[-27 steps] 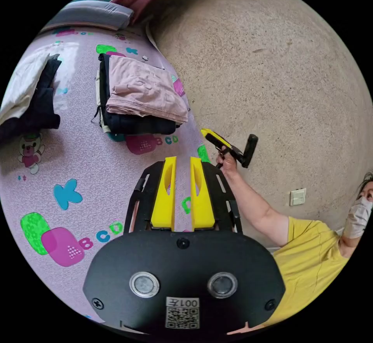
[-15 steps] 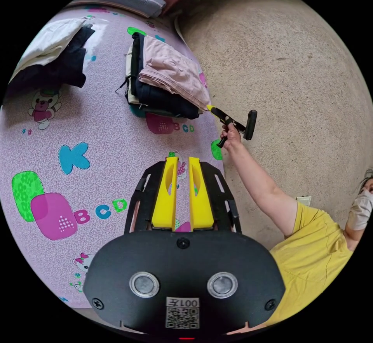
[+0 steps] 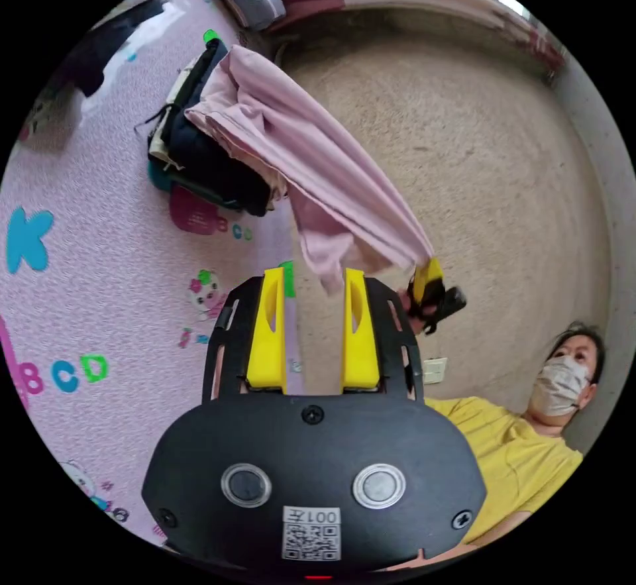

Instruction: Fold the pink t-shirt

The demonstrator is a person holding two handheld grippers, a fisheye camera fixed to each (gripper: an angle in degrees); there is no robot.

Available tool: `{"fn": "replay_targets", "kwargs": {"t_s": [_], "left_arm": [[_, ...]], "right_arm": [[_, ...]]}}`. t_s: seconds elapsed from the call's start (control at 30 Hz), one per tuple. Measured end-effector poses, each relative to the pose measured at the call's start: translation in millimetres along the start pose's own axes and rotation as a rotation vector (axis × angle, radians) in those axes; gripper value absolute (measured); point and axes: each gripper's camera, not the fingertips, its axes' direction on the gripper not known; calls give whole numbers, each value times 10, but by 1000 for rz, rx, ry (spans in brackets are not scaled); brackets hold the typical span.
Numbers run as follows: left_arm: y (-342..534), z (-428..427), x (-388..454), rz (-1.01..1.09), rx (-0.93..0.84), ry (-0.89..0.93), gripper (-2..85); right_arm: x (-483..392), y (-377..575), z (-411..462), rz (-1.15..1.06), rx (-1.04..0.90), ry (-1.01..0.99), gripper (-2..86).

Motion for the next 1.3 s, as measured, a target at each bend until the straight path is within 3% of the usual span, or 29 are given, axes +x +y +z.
{"fn": "replay_targets", "kwargs": {"t_s": [0.13, 0.2, 0.5, 0.6, 0.8, 0.9, 1.1, 1.3], "left_arm": [[242, -188, -173, -71, 134, 265, 84], [378, -313, -142, -38, 166, 300, 10], [1474, -1418, 604, 331, 87, -14, -3], [1979, -1749, 816, 451, 27, -150, 34], [2914, -2388, 881, 612, -15, -218, 82], [3247, -2779, 669, 600, -1, -257, 92], [3627, -3638, 116, 471, 59, -463, -5], [4061, -4630, -499, 288, 77, -689, -9]], "right_arm": [[-488, 116, -263, -38, 14, -159, 3], [-601, 185, -353, -23, 26, -234, 3], [-1114, 139, -451, -2, 51, -424, 3], [-1265, -27, -97, 12, 8, -428, 3], [-1771, -255, 958, 104, -58, -482, 3], [-2075, -247, 1660, 165, -113, -523, 5], [-2413, -41, 2951, 249, -194, -626, 9], [-2076, 481, 3232, 292, -301, -434, 15]]}}
